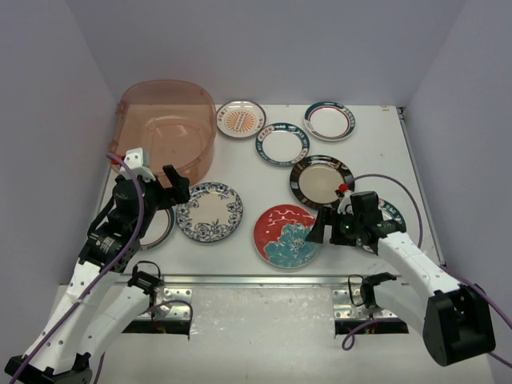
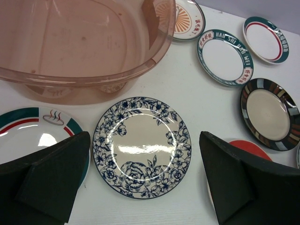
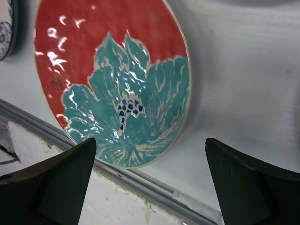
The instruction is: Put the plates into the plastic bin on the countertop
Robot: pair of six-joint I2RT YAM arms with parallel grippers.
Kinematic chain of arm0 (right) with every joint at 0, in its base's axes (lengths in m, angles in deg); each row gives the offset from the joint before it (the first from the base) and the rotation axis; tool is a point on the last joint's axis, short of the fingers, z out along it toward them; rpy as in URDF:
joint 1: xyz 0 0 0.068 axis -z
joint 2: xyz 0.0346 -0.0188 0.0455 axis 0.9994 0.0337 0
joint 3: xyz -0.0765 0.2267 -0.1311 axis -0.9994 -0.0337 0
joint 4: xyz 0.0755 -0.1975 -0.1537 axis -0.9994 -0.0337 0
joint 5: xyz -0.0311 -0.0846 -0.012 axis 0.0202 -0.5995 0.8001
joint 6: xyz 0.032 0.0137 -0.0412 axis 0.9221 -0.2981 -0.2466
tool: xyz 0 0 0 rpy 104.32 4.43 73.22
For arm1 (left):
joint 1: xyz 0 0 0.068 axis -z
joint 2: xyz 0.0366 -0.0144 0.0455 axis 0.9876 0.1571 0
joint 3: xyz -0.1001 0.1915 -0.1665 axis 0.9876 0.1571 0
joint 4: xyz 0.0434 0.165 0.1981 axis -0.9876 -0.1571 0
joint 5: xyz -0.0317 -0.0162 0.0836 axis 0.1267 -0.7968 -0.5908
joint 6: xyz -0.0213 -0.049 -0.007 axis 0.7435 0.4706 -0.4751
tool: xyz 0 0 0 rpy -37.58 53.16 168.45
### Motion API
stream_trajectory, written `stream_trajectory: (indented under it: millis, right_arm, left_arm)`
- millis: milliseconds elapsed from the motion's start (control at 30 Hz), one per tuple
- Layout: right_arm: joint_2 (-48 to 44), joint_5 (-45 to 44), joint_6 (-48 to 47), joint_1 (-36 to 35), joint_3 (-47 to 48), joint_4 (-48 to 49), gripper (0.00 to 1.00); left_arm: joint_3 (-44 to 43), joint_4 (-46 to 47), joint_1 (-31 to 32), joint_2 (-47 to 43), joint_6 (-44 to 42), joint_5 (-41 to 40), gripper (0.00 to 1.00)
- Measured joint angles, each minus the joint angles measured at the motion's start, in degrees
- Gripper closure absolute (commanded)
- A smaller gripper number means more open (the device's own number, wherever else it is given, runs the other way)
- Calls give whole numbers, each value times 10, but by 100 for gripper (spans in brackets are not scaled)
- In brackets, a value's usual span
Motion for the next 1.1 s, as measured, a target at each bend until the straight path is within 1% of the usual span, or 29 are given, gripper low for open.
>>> stream_trajectory:
  millis: [100,300,333,467,533,700,733,767,933,1100]
  right_arm:
    - [23,10,8,0,-24,20,1]
    - [71,42,22,0,-56,91,1]
    - [83,57,27,0,-58,106,3]
    - [119,78,38,0,-59,160,30]
    - [138,84,45,1,-61,182,53]
    - [182,88,71,6,-83,231,93]
    - [187,95,77,7,-84,238,98]
    - [191,99,85,8,-84,243,100]
    - [186,104,116,13,-90,252,100]
    - [133,119,150,16,-117,274,100]
  left_arm:
    - [0,0,0,5,0,5,0]
    - [0,0,0,10,0,9,0]
    - [0,0,0,10,0,9,0]
    - [0,0,0,9,0,10,0]
    - [0,0,0,6,0,9,0]
    - [2,0,0,-6,0,9,0]
    - [2,0,0,-8,0,9,0]
    - [2,0,0,-8,0,9,0]
    - [2,2,0,-10,0,9,0]
    - [2,2,0,-1,0,9,0]
